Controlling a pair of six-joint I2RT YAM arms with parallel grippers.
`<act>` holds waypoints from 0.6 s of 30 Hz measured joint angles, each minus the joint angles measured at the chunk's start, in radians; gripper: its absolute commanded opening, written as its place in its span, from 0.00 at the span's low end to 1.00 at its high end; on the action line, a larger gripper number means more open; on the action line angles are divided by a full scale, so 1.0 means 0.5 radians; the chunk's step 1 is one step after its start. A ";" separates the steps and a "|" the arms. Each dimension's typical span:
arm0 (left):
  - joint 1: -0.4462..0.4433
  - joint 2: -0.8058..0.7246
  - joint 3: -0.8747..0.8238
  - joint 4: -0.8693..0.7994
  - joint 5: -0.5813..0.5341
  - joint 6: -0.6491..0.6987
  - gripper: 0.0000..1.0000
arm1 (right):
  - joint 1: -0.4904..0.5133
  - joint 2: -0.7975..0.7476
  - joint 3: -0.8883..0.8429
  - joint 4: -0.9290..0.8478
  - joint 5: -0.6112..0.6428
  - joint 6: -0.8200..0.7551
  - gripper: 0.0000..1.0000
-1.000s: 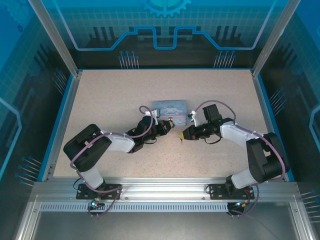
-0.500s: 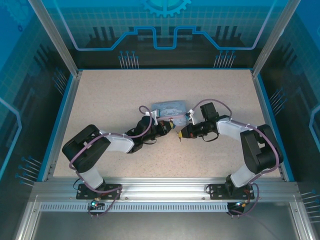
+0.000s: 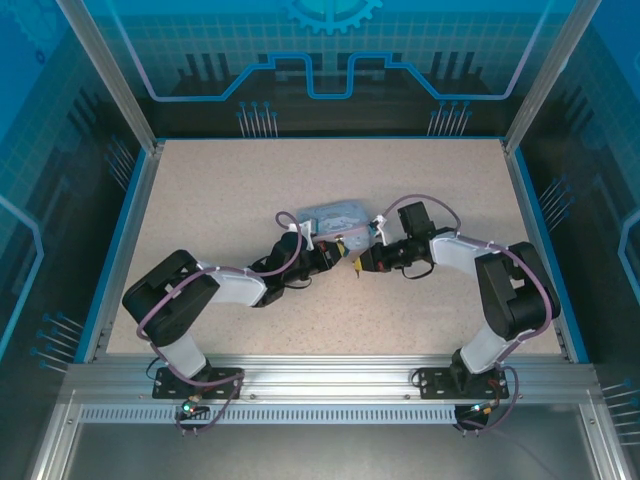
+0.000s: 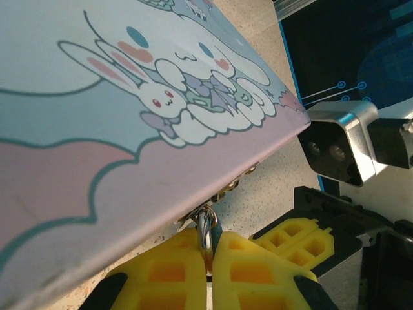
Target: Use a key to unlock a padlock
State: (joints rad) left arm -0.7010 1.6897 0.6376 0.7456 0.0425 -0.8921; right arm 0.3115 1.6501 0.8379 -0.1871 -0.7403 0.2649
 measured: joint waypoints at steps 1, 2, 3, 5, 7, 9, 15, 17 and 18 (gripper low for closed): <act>0.001 -0.001 0.000 0.000 -0.001 0.000 0.00 | 0.003 0.002 0.005 0.008 0.001 0.000 0.02; 0.002 -0.001 0.000 -0.001 0.003 0.000 0.00 | 0.008 0.002 0.014 0.014 0.002 0.000 0.02; 0.002 -0.001 0.000 -0.001 0.009 0.000 0.00 | 0.016 0.003 0.019 0.027 0.002 -0.001 0.02; 0.002 -0.001 -0.001 -0.001 0.015 0.000 0.00 | 0.022 0.004 0.023 0.035 0.009 -0.001 0.02; 0.002 -0.001 -0.002 -0.001 0.014 0.000 0.00 | 0.022 0.008 0.023 0.048 0.012 0.000 0.02; 0.002 -0.001 -0.004 -0.001 0.015 0.000 0.00 | 0.022 0.012 0.023 0.049 0.012 0.000 0.02; 0.002 -0.001 -0.014 -0.001 0.015 0.000 0.00 | 0.034 0.014 0.023 0.054 0.014 0.003 0.02; 0.002 -0.001 -0.014 0.002 0.014 0.000 0.00 | 0.034 0.014 0.022 0.066 0.013 0.012 0.02; 0.002 -0.001 -0.015 0.006 0.014 0.000 0.00 | 0.033 0.014 0.020 0.079 0.011 0.017 0.02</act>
State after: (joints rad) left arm -0.6998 1.6894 0.6300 0.7486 0.0494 -0.8921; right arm 0.3279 1.6573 0.8478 -0.1478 -0.7345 0.2733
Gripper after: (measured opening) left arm 0.067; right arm 0.045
